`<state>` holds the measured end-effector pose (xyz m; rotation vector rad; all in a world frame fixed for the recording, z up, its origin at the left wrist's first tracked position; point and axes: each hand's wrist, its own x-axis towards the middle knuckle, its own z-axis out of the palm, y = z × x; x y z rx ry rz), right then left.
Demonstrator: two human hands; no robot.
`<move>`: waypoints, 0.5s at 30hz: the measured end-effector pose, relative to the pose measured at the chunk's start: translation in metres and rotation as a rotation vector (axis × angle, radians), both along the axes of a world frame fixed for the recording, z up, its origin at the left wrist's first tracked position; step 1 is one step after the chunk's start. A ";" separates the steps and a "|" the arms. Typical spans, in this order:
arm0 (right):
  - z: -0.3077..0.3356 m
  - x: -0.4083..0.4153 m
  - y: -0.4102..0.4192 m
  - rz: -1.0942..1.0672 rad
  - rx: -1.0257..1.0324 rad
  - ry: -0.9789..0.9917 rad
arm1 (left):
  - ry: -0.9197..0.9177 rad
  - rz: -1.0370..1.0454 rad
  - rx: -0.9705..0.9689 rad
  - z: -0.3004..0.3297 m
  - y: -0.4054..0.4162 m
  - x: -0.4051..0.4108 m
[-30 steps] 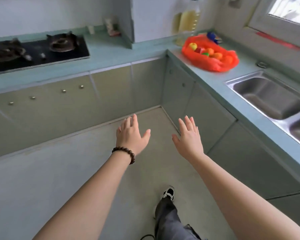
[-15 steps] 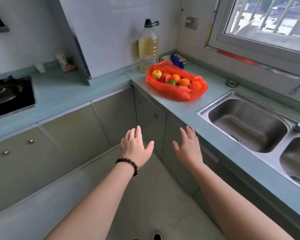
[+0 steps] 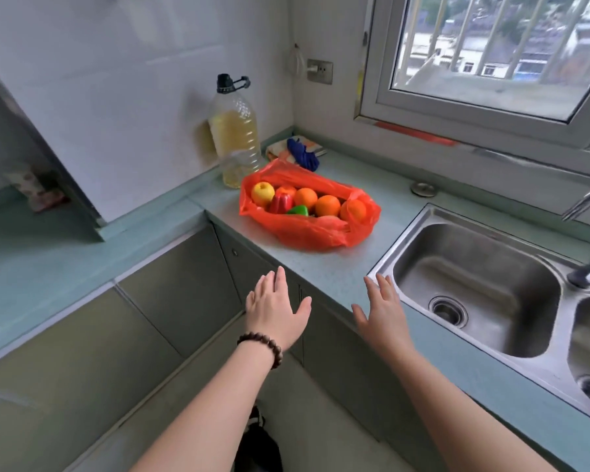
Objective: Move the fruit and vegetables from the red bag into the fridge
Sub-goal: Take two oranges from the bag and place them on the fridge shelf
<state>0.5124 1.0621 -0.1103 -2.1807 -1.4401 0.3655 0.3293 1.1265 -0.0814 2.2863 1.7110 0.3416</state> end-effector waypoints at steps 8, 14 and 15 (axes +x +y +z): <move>-0.001 0.022 0.134 -0.138 -0.001 -0.023 | -0.055 -0.126 -0.044 -0.009 0.170 0.026; 0.009 0.027 0.251 -0.198 0.059 -0.008 | -0.035 -0.238 -0.015 -0.006 0.298 0.045; 0.009 0.027 0.266 -0.211 0.055 -0.002 | -0.033 -0.255 -0.017 -0.008 0.315 0.049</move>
